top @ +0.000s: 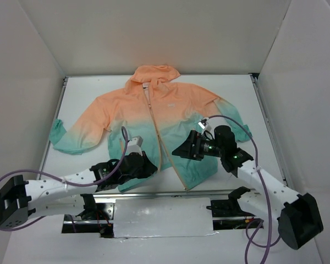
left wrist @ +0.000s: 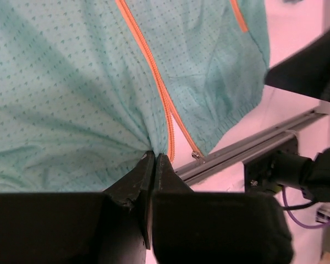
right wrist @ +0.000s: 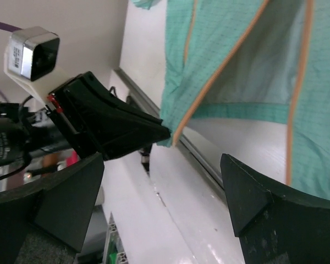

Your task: Zip up the jacket

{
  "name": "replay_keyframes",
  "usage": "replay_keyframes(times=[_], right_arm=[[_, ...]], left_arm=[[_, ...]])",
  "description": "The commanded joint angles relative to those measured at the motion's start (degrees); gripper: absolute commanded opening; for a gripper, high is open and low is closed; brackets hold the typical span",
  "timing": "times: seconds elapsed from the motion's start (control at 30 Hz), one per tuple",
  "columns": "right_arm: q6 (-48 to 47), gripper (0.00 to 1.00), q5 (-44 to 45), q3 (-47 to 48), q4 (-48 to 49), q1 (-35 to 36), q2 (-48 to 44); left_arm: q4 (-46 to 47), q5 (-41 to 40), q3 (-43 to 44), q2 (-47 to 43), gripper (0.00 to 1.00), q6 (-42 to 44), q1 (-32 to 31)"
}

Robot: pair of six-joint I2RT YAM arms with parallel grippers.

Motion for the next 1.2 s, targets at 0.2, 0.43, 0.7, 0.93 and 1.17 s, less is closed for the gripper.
replay_keyframes(times=[0.2, 0.43, 0.7, 0.93, 1.17], right_arm=[[14.6, 0.84, 0.4, -0.5, 26.0, 10.8, 15.7], [19.1, 0.69, 4.6, 0.9, 29.1, 16.2, 21.8], [20.9, 0.38, 4.9, -0.7, 33.9, 16.5, 24.1], [17.1, 0.0, 5.6, 1.6, 29.1, 16.5, 23.4], [0.5, 0.0, 6.8, 9.6, 6.6, 16.6, 22.6]], left_arm=[[14.9, 1.9, -7.9, -8.9, 0.0, 0.3, 1.0], [17.4, 3.2, -9.0, -7.6, 0.0, -0.3, 1.2], [18.0, 3.4, -9.8, -7.8, 0.0, -0.5, 1.2], [17.4, 3.9, -10.8, -8.5, 0.0, -0.7, 1.2], [18.1, 5.7, -13.2, -9.7, 0.65, -1.1, 1.2]])
